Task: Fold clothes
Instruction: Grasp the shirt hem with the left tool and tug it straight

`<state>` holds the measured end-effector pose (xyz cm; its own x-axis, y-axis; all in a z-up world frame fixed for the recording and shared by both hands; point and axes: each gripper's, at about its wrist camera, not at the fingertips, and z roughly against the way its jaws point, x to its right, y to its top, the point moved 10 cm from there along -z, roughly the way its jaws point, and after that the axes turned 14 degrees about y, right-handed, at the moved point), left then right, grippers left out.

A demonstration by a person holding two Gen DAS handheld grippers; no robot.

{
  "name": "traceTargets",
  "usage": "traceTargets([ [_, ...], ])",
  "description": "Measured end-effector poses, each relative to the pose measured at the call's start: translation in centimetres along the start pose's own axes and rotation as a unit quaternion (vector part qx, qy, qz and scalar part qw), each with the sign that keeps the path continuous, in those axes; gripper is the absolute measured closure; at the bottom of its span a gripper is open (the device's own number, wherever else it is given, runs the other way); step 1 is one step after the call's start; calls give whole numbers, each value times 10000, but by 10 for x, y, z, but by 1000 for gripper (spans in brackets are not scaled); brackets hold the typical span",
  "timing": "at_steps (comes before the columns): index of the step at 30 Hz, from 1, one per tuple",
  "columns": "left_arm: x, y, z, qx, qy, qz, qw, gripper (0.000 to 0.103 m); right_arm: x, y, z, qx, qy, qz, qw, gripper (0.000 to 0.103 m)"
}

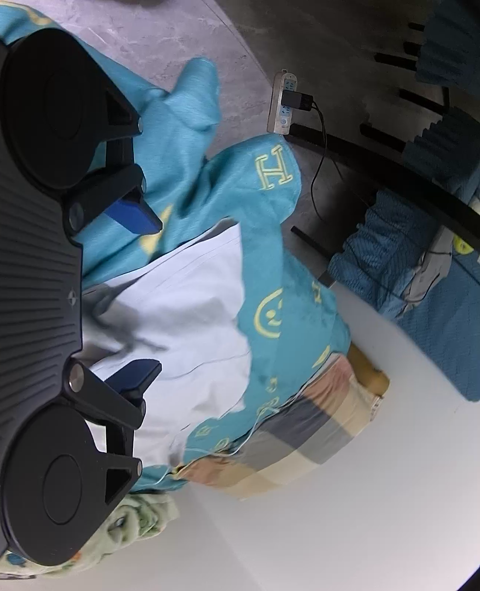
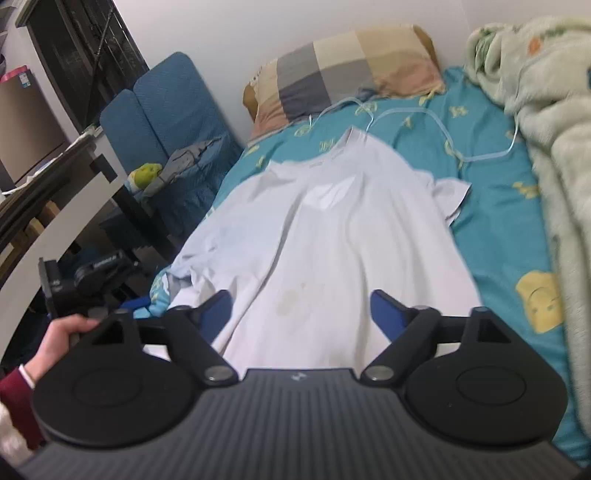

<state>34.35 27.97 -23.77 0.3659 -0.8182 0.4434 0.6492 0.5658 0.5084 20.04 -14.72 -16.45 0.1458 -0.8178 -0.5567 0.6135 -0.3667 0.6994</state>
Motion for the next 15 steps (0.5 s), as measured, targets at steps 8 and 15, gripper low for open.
traceTargets([
  [8, 3, 9, -43, -44, -76, 64, 9999, 49, 6, -10, -30, -128, 337, -244, 9991, 23],
  [15, 9, 22, -39, 154, -283, 152, 9994, 98, 22, -16, -41, -149, 240, -483, 9984, 23],
])
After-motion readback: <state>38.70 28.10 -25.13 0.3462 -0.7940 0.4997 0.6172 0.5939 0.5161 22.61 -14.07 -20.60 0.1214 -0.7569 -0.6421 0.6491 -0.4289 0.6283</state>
